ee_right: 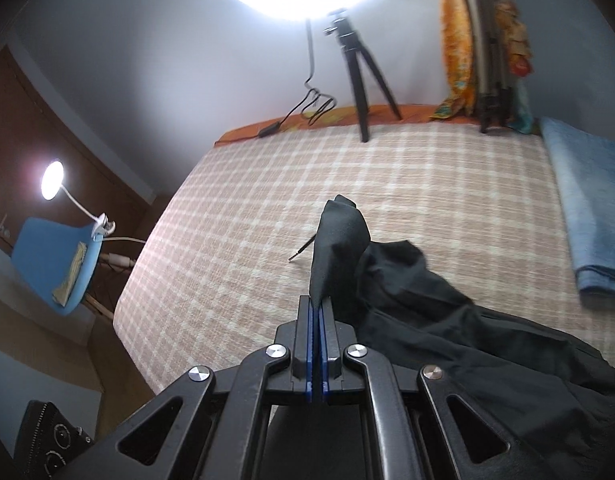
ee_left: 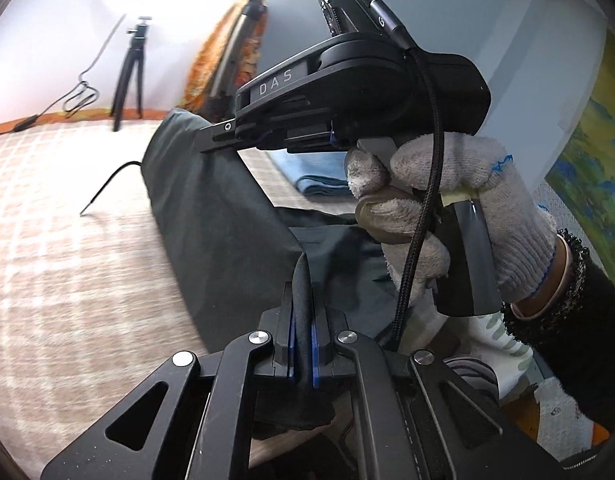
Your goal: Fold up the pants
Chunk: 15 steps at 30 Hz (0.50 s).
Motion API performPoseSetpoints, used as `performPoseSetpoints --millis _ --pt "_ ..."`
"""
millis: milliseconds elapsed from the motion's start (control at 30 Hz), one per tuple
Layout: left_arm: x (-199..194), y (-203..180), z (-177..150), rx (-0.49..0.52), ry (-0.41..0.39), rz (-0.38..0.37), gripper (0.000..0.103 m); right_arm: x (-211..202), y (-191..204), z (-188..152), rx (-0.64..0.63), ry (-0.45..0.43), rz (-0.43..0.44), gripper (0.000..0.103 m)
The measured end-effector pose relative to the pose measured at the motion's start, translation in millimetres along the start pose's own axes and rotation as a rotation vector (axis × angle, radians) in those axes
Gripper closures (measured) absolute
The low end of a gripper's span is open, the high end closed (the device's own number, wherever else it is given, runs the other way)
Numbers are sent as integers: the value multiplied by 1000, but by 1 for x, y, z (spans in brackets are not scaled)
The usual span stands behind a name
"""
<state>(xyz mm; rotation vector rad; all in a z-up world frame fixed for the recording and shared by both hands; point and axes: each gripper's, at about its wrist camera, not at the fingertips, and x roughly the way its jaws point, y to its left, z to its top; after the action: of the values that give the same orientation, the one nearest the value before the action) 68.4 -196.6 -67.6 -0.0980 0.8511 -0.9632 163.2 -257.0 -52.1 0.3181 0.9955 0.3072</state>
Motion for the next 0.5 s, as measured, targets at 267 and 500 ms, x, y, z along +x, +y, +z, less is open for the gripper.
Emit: performPoseSetpoints --millis 267,500 --pt "36 -28 -1 52 38 -29 99 -27 -49 -8 22 -21 -33 103" --pt "83 -44 11 68 87 -75 100 -48 -100 -16 71 -36 -79 103"
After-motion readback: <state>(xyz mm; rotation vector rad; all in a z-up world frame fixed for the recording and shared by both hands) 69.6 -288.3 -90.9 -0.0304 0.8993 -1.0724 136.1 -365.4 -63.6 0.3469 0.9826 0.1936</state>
